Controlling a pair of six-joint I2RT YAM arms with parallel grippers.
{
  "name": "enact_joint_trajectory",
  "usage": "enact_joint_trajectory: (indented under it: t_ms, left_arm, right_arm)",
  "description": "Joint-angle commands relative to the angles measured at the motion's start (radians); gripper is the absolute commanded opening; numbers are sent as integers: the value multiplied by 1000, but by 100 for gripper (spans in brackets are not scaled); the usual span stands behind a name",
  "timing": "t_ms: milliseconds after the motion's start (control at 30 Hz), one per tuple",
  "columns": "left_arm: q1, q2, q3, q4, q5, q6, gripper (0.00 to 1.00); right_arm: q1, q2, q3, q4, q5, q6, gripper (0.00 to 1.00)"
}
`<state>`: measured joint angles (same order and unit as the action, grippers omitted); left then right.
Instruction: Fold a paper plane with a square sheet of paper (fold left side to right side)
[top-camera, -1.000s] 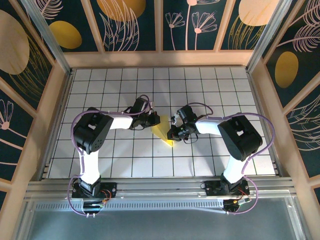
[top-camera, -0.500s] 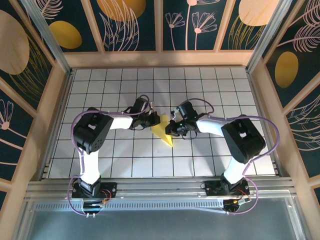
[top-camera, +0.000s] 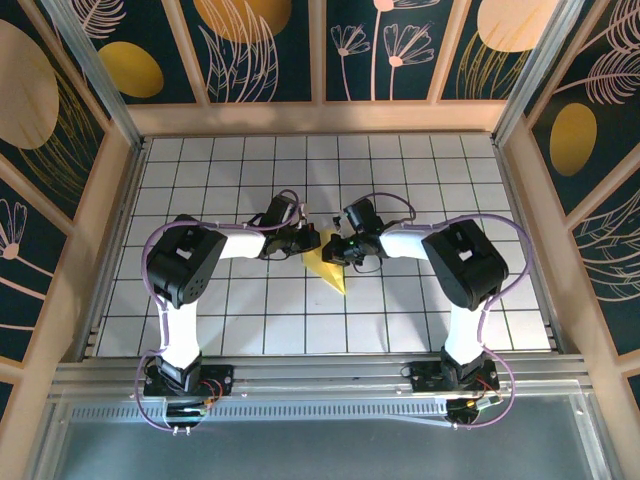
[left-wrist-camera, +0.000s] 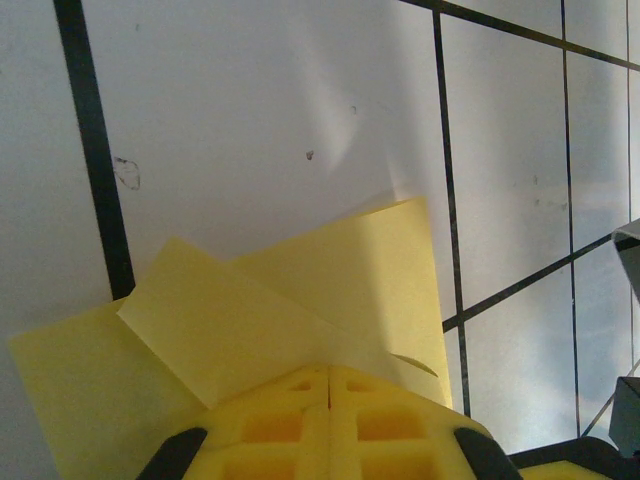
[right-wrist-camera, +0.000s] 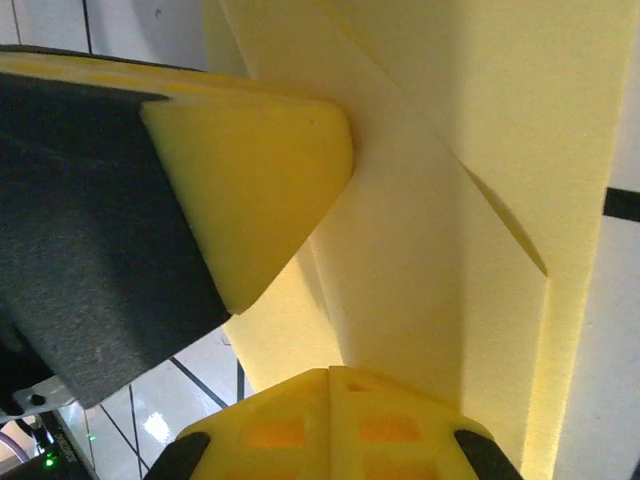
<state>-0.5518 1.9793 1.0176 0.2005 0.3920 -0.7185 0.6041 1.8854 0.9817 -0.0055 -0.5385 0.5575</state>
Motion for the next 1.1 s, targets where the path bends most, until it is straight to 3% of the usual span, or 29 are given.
enact_joint_trajectory:
  t_ms: [0, 533, 1067]
  left_arm:
    - [3, 26, -15, -82, -36, 14, 0]
    - [5, 45, -7, -120, -82, -4, 0]
    - [4, 59, -2, -130, -96, -9, 0]
  right_arm:
    - [11, 21, 24, -5, 27, -5, 0]
    - [41, 8, -16, -124, 37, -47, 0]
    - [60, -64, -133, -108, 34, -15, 0]
